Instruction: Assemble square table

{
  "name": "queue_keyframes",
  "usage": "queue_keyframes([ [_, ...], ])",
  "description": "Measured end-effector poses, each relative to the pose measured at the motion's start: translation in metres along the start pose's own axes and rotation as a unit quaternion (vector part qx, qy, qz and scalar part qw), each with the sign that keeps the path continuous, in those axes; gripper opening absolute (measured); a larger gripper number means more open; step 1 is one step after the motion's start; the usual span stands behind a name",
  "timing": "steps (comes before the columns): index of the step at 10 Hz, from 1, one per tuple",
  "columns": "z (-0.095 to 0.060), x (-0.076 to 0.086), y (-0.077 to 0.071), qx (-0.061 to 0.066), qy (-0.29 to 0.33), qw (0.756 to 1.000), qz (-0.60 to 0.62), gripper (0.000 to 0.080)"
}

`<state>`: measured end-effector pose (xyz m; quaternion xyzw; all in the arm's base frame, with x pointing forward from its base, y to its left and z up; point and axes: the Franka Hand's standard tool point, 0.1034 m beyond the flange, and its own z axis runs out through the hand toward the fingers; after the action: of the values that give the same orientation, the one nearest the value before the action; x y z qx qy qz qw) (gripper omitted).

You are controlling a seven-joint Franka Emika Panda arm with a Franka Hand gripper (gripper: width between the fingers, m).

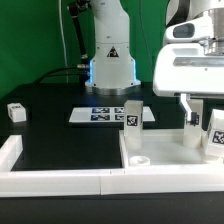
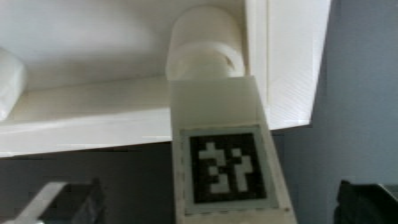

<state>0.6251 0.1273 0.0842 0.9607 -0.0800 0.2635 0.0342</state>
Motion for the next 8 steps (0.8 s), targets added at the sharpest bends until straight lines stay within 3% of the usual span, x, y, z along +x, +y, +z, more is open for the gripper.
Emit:
queue_keyframes([
  [4, -0.004, 0.004, 0.000, 0.001, -0.011, 1.000, -0.007, 0.0649],
  [6, -0.025, 0.024, 0.004, 0.020, -0.057, 0.998, -0.015, 0.0649],
  [8, -0.025, 0.023, 0.011, 0.015, -0.140, 0.990, -0.013, 0.0649],
])
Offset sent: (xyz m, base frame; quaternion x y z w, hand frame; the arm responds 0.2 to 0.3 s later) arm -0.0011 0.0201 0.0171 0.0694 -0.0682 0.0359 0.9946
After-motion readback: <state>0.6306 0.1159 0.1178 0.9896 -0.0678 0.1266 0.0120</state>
